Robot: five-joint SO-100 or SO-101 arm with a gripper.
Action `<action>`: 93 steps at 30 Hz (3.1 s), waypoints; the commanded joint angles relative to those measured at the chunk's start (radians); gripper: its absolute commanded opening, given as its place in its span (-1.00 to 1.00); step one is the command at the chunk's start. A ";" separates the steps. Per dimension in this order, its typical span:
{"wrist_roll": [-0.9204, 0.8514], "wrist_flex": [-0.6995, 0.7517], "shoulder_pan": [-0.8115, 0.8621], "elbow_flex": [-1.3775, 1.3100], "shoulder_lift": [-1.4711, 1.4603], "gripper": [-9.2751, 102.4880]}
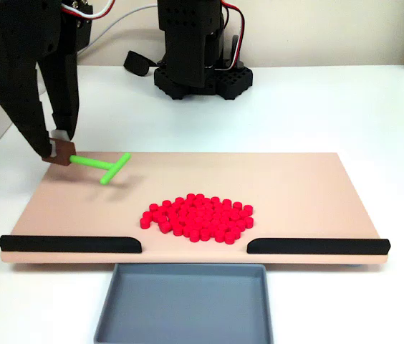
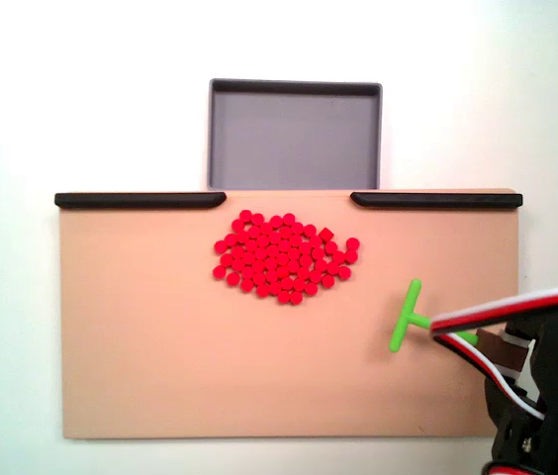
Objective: Gather the right side granules
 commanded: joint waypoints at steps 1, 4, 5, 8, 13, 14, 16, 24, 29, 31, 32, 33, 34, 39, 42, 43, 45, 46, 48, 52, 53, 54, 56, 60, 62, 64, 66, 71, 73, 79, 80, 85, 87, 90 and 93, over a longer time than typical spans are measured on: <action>-0.537 -0.005 -0.014 -0.072 -0.020 -0.84; -0.546 -0.005 -0.021 -0.114 -0.054 -0.84; -0.548 -0.005 -0.025 -0.123 -0.061 -0.84; -0.555 -0.005 -0.031 -0.146 -0.084 -0.84; -0.561 -0.006 -0.037 -0.175 -0.124 -0.84; -0.561 -0.006 -0.038 -0.175 -0.126 -0.84; -0.563 -0.006 -0.038 -0.175 -0.130 -0.84; -0.558 -0.006 -0.051 -0.181 -0.152 -0.84; -0.554 -0.008 -0.055 -0.192 -0.166 -0.84; -0.554 -0.008 -0.057 -0.201 -0.173 -0.84; -0.554 -0.008 -0.058 -0.207 -0.178 -0.84; -0.554 -0.008 -0.058 -0.212 -0.181 -0.84; -0.554 -0.008 -0.058 -0.215 -0.184 -0.84; -0.551 -0.008 -0.063 -0.229 -0.198 -0.84; -0.543 -0.008 -0.067 -0.229 -0.202 -0.84; -0.540 -0.008 -0.069 -0.229 -0.206 -0.84; -0.531 -0.008 -0.074 -0.229 -0.209 -0.84; -0.522 -0.008 -0.078 -0.229 -0.209 -0.84; -0.517 -0.008 -0.081 -0.229 -0.209 -0.84; -0.511 -0.008 -0.087 -0.229 -0.207 -0.84; -0.511 -0.008 -0.087 -0.229 -0.207 -0.84; -0.509 -0.008 -0.089 -0.229 -0.209 -0.84; -0.506 -0.008 -0.091 -0.229 -0.209 -0.84; -0.502 -0.008 -0.098 -0.229 -0.209 -0.84; -0.500 -0.008 -0.101 -0.229 -0.209 -0.84; -0.497 -0.008 -0.104 -0.229 -0.207 -0.84; -0.495 -0.008 -0.106 -0.229 -0.207 -0.84; -0.495 -0.006 -0.112 -0.227 -0.207 -0.84; -0.495 -0.006 -0.114 -0.227 -0.207 -0.84; -0.494 -0.006 -0.121 -0.227 -0.206 -0.84; -0.492 -0.006 -0.123 -0.227 -0.206 -0.84; -0.485 -0.006 -0.130 -0.227 -0.206 -0.84; -0.482 -0.006 -0.133 -0.225 -0.206 -0.84; -0.479 -0.006 -0.135 -0.224 -0.204 -0.84; -0.476 -0.006 -0.138 -0.222 -0.204 -0.84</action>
